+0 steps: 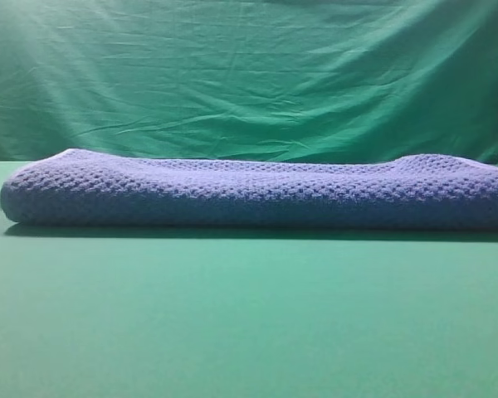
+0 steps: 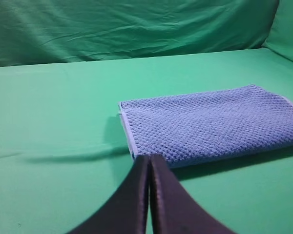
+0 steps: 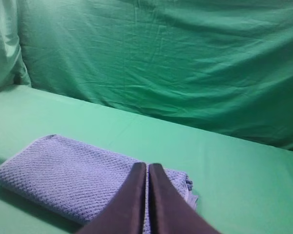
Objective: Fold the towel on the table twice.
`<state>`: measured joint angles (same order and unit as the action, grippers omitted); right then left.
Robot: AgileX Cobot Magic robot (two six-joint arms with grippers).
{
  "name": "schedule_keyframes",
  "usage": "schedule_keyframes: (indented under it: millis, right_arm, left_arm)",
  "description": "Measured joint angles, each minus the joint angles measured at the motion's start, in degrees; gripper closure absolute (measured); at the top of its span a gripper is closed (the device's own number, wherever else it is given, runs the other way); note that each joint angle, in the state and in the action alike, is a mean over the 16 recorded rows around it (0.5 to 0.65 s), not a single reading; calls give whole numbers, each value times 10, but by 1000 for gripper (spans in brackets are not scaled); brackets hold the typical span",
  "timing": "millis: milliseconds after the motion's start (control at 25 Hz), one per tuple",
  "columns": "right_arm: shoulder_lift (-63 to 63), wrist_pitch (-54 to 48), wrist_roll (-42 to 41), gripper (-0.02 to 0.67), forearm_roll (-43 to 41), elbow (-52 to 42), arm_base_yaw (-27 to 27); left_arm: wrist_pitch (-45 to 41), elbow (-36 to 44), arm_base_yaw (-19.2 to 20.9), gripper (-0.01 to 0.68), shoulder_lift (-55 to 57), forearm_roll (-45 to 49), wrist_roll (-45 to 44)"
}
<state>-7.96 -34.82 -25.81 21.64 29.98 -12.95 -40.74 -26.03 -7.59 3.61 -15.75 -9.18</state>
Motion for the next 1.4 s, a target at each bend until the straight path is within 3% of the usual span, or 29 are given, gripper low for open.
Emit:
schedule_keyframes:
  millis: [360, 840, 1400]
  right_arm:
    - [76, 27, 10, 649, 5, -75, 0]
    - [87, 159, 17, 649, 17, -190, 0]
    - [87, 198, 20, 649, 38, -218, 0]
  left_arm:
    - [32, 55, 0, 673, -41, 23, 12]
    - [103, 132, 0, 673, -43, 47, 12]
    - [119, 154, 0, 673, -43, 17, 10]
